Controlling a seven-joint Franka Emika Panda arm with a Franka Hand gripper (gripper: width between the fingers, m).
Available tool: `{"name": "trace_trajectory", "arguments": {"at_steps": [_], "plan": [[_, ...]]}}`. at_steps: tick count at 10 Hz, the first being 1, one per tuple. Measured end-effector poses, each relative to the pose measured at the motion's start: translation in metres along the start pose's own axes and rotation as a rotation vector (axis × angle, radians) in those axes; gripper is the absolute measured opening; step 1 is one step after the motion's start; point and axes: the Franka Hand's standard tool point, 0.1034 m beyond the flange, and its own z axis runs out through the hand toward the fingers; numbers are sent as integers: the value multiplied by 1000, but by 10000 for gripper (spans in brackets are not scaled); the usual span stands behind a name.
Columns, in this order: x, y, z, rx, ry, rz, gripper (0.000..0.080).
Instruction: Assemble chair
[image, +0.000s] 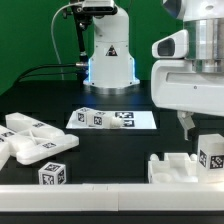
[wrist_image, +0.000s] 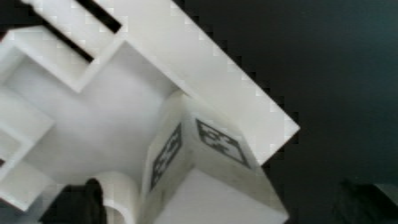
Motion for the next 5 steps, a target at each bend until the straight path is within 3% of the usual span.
{"name": "trace_trajectory", "arguments": {"at_steps": [3,5], "plan": [[12,4,-1,-10,39,-518,649],[11,5,2,-9,43,-532,640]]}}
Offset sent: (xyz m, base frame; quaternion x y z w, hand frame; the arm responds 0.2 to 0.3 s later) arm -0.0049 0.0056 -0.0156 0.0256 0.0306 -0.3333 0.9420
